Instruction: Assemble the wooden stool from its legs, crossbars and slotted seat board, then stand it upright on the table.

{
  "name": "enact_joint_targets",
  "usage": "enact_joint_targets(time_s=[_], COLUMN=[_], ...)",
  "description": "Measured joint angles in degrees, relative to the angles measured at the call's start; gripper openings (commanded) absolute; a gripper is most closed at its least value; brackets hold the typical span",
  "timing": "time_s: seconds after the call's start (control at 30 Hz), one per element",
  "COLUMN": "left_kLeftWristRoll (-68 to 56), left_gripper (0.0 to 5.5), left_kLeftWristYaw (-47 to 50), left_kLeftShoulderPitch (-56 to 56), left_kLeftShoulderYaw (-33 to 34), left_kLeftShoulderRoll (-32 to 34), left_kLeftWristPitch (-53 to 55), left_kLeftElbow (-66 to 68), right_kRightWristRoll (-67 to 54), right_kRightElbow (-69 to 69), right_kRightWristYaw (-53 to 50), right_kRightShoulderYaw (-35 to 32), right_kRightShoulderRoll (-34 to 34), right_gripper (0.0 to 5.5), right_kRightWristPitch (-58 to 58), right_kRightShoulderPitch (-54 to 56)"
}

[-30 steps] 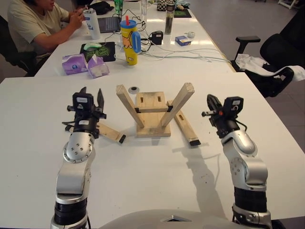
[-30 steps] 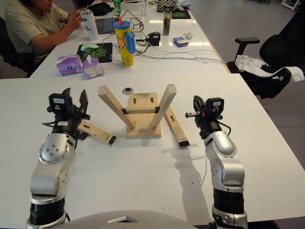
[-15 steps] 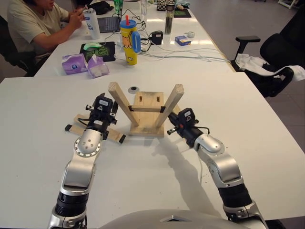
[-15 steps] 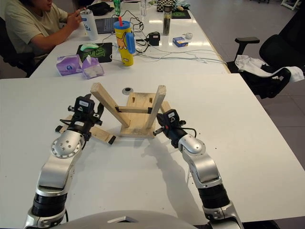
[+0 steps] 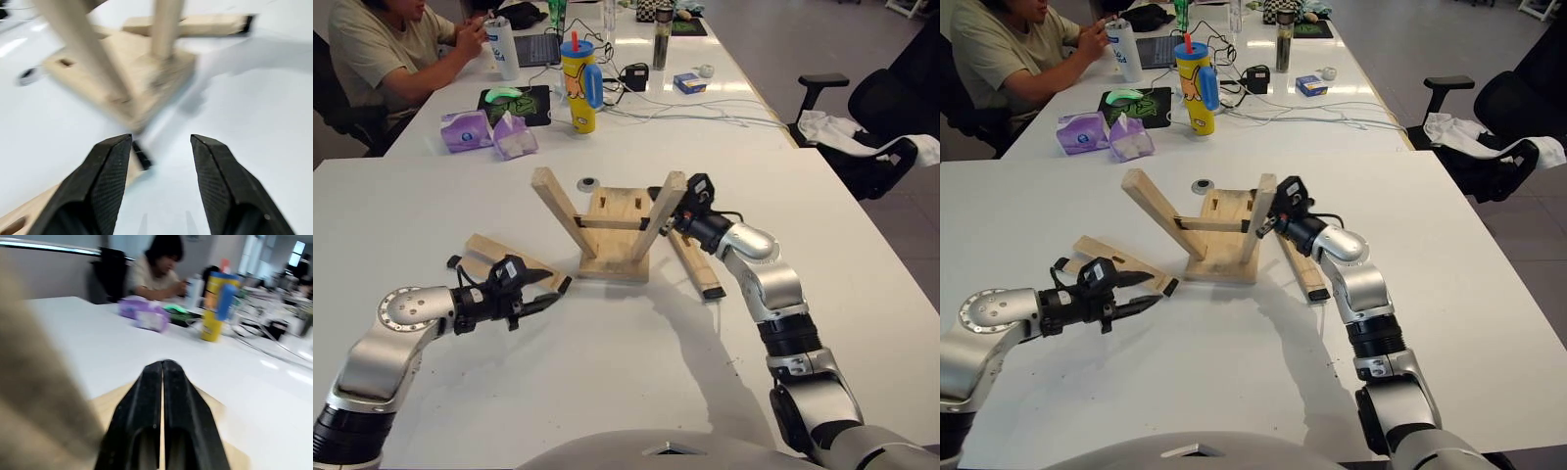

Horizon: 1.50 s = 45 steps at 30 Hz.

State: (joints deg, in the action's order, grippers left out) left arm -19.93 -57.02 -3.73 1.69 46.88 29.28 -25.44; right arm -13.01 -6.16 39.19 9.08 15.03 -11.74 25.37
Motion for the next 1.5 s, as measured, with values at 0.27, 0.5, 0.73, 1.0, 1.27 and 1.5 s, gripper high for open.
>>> enact_joint_targets(time_s=[0.27, 0.5, 0.73, 1.0, 1.27, 1.5], left_kLeftWristRoll=[2.0, 4.4, 7.8, 9.7, 19.1, 25.4], left_gripper=[2.24, 2.24, 2.24, 2.24, 2.24, 2.24], left_kLeftWristYaw=[4.7, 12.4, 14.6, 14.6, 22.0, 26.7], left_kLeftShoulderPitch=[-1.9, -0.7, -0.7, -0.6, 7.7, 17.7], left_kLeftShoulderYaw=[-9.5, -14.6, -16.1, -17.4, -21.3, -23.7], left_kLeftShoulderRoll=[0.0, -5.1, -4.5, -3.6, -6.7, -13.4], left_kLeftWristPitch=[8.3, 11.7, 11.8, 11.0, 7.2, 2.2], left_kLeftElbow=[-4.8, -5.8, -3.5, -2.2, 6.4, 21.5], right_kRightWristRoll=[-1.5, 0.4, 10.5, 22.1, 25.1, 25.3], right_kRightElbow=[5.4, 7.7, -5.6, -22.2, -2.8, 10.1], right_kRightWristYaw=[12.8, 10.9, 3.6, 2.3, 15.7, 15.5], right_kRightShoulderYaw=[8.5, 15.8, 11.4, 16.7, 22.3, 23.3], right_kRightShoulderRoll=[0.4, -6.4, 1.8, 3.3, 12.2, 12.5], right_gripper=[0.0, 0.0, 0.0, 0.0, 0.0, 0.0], right_kRightWristPitch=[0.6, 0.3, 3.3, 8.8, -5.1, -13.9], right_kRightShoulderPitch=[-1.6, -1.8, 1.2, 8.4, 5.8, -0.5])
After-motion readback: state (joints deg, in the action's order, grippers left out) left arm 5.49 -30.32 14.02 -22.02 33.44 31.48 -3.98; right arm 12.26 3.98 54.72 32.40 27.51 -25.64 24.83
